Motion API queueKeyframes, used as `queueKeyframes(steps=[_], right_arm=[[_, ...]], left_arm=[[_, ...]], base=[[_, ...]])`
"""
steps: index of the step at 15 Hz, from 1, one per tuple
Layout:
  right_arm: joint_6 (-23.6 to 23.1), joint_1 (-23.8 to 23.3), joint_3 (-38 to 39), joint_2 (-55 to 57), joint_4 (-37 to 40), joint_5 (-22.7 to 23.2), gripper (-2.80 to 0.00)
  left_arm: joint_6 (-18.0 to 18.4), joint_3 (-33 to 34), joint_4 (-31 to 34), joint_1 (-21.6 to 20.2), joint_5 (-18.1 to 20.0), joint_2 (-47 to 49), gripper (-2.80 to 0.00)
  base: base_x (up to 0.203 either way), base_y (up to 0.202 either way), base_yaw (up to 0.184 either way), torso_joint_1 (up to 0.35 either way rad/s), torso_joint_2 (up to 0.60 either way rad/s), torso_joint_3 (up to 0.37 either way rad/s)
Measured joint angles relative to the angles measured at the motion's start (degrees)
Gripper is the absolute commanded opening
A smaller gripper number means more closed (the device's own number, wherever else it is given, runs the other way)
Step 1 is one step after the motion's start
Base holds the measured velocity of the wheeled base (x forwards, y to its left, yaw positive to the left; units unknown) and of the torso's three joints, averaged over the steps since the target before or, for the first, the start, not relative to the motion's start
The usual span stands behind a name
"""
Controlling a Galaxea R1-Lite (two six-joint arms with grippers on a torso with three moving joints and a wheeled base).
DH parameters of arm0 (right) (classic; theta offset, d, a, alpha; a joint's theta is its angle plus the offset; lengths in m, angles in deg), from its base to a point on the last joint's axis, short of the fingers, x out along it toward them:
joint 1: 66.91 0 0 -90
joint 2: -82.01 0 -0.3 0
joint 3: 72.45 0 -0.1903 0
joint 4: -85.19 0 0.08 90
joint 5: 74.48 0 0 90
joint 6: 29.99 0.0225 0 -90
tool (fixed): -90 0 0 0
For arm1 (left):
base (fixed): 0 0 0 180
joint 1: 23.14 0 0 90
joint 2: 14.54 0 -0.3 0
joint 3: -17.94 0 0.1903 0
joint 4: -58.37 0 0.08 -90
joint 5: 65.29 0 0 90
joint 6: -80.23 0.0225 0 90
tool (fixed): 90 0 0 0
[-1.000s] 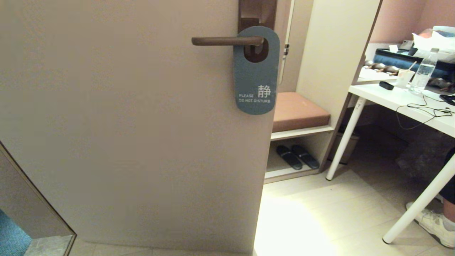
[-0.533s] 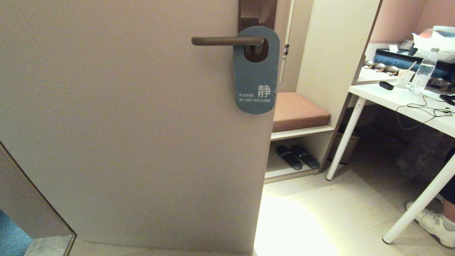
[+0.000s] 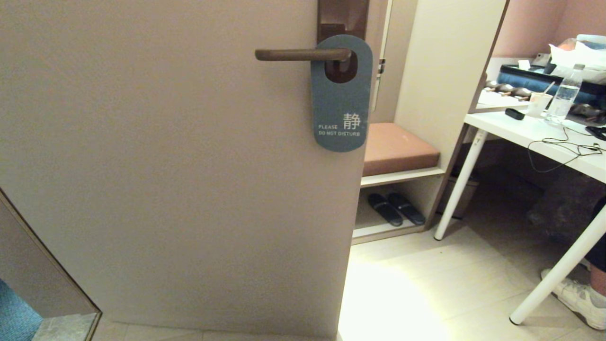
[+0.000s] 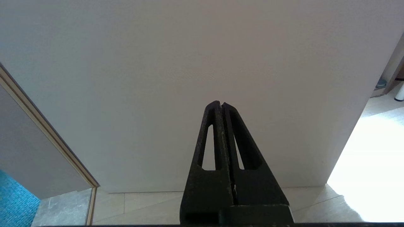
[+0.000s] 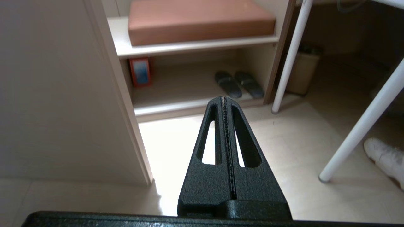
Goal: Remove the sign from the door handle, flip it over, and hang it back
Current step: Take down the sign
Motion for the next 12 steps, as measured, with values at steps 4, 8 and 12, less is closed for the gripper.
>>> queueKeyframes(steps=[4,8,12], right_arm=[[-0.01,0.00,-3.90,1.84,-0.03,-0.03,-2.80],[0.06,0.00,-11.35,8.81,-0.26,-0.33,-2.80],[0.06,0.00,-21.39,20.12,-0.37,-3.24,-2.80]], left_arm=[[0.00,0.00,0.00,0.00,0.00,0.00,-2.80],[0.00,0.00,0.00,0.00,-0.02,0.00,-2.80],[0.00,0.00,-0.02,0.00,-0.02,0.00,-2.80]], base=[[0.000,0.000,0.000,0.000,0.00,0.000],[0.000,0.000,0.000,0.000,0.00,0.000],[0.000,0.000,0.000,0.000,0.00,0.000]])
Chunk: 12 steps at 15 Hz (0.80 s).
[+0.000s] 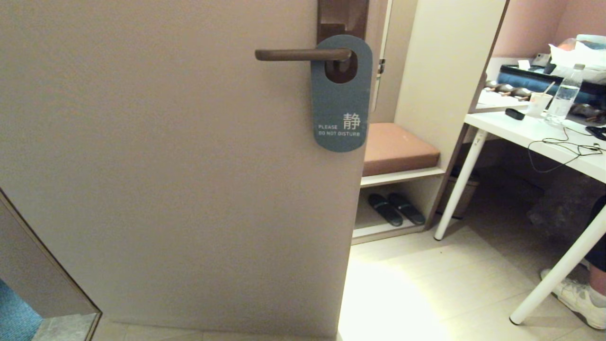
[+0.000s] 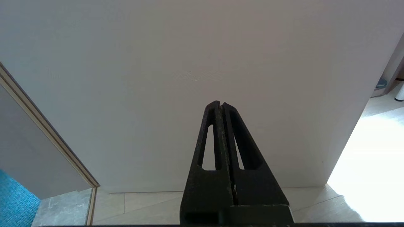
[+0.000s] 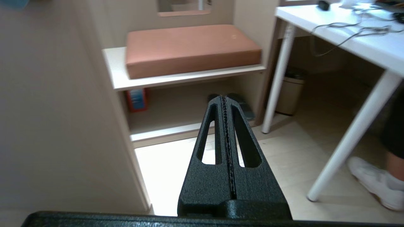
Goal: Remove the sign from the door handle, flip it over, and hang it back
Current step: Take down the sign
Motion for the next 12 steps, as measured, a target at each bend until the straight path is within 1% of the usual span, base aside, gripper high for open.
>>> queueKeyframes(steps=[7,10,12], right_arm=[[-0.11,-0.72,-20.34,23.39,-0.08,-5.98,-2.80],[-0.30,-4.84,-28.59,32.45,-0.10,-6.19,-2.80],[-0.30,-6.49,-33.23,37.49,-0.07,-6.11,-2.80]], left_arm=[[-0.01,0.00,0.02,0.00,0.01,0.00,-2.80],[0.00,0.00,0.02,0.00,0.02,0.00,-2.80],[-0.02,0.00,0.02,0.00,0.02,0.00,-2.80]], base=[[0.000,0.000,0.000,0.000,0.00,0.000],[0.000,0.000,0.000,0.000,0.00,0.000],[0.000,0.000,0.000,0.000,0.00,0.000]])
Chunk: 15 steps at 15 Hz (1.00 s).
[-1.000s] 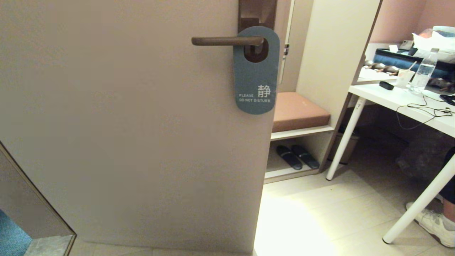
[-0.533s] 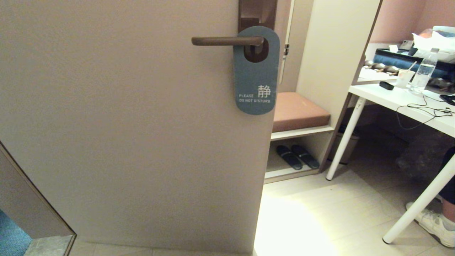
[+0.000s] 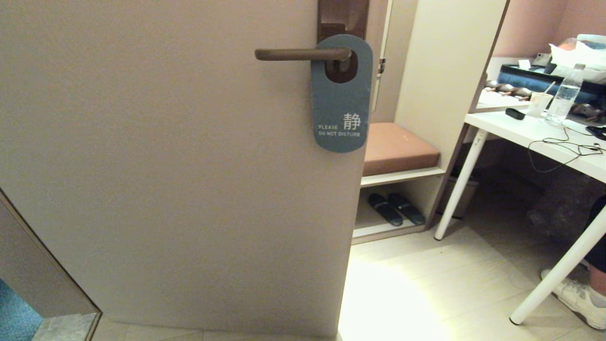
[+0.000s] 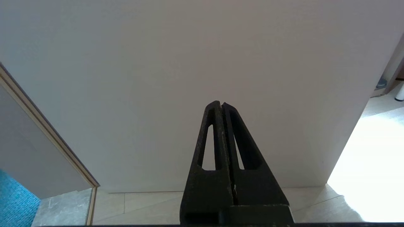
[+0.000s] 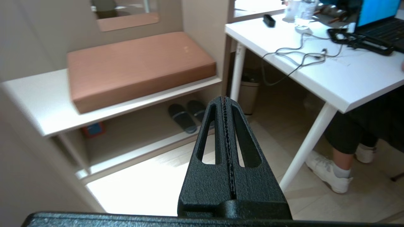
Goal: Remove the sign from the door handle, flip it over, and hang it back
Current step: Take down the sign
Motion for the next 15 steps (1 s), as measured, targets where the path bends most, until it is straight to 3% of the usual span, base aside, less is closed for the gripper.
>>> queueKeyframes(steps=[3,8,11,15], right_arm=[[0.00,-3.01,-6.17,6.07,0.16,2.97,-2.80],[0.05,-6.13,-10.83,9.82,0.49,15.41,-2.80],[0.07,-6.23,-11.40,10.08,0.57,27.28,-2.80],[-0.13,-6.16,-11.45,10.04,1.15,46.82,-2.80]], left_arm=[[0.02,0.00,0.00,0.00,-0.02,0.00,-2.80],[0.03,0.00,0.00,0.00,0.00,0.00,-2.80],[0.00,0.00,0.00,0.00,0.00,0.00,-2.80],[0.02,0.00,0.00,0.00,0.00,0.00,-2.80]], base=[[0.000,0.000,0.000,0.000,0.00,0.000],[0.000,0.000,0.000,0.000,0.00,0.000],[0.000,0.000,0.000,0.000,0.00,0.000],[0.000,0.000,0.000,0.000,0.00,0.000]])
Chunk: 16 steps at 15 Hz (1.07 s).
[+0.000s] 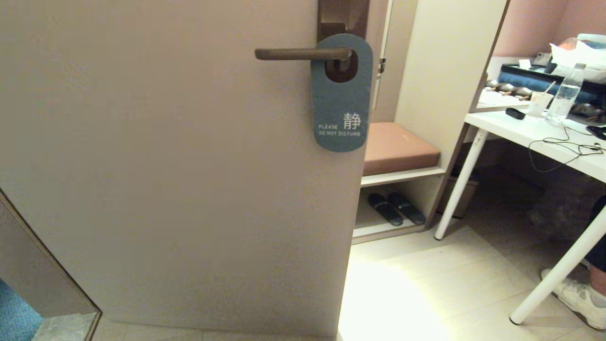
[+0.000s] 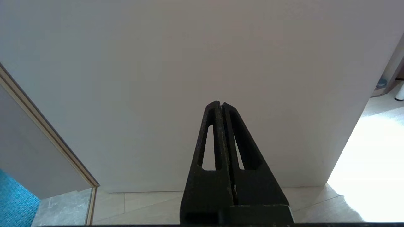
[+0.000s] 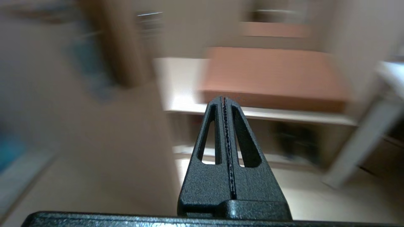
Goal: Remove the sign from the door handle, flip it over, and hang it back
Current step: Take down the sign
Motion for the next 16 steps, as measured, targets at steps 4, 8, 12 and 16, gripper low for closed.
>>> queueKeyframes(steps=[4,8,12,16], right_arm=[[-3.41,1.02,0.22,0.86,5.11,19.81,-2.80],[-5.50,9.46,0.33,3.85,9.41,23.93,-2.80],[-13.89,13.03,-2.25,10.19,8.97,23.84,-2.80],[-19.75,13.39,-9.00,16.79,8.88,26.48,-2.80]], left_arm=[[0.00,0.00,0.00,0.00,-0.01,0.00,-2.80],[-0.02,0.00,0.00,0.00,0.00,0.00,-2.80],[-0.02,0.00,0.00,0.00,0.00,0.00,-2.80],[0.00,0.00,0.00,0.00,0.00,0.00,-2.80]], base=[[0.000,0.000,0.000,0.000,0.00,0.000],[0.000,0.000,0.000,0.000,0.00,0.000],[0.000,0.000,0.000,0.000,0.00,0.000],[0.000,0.000,0.000,0.000,0.00,0.000]])
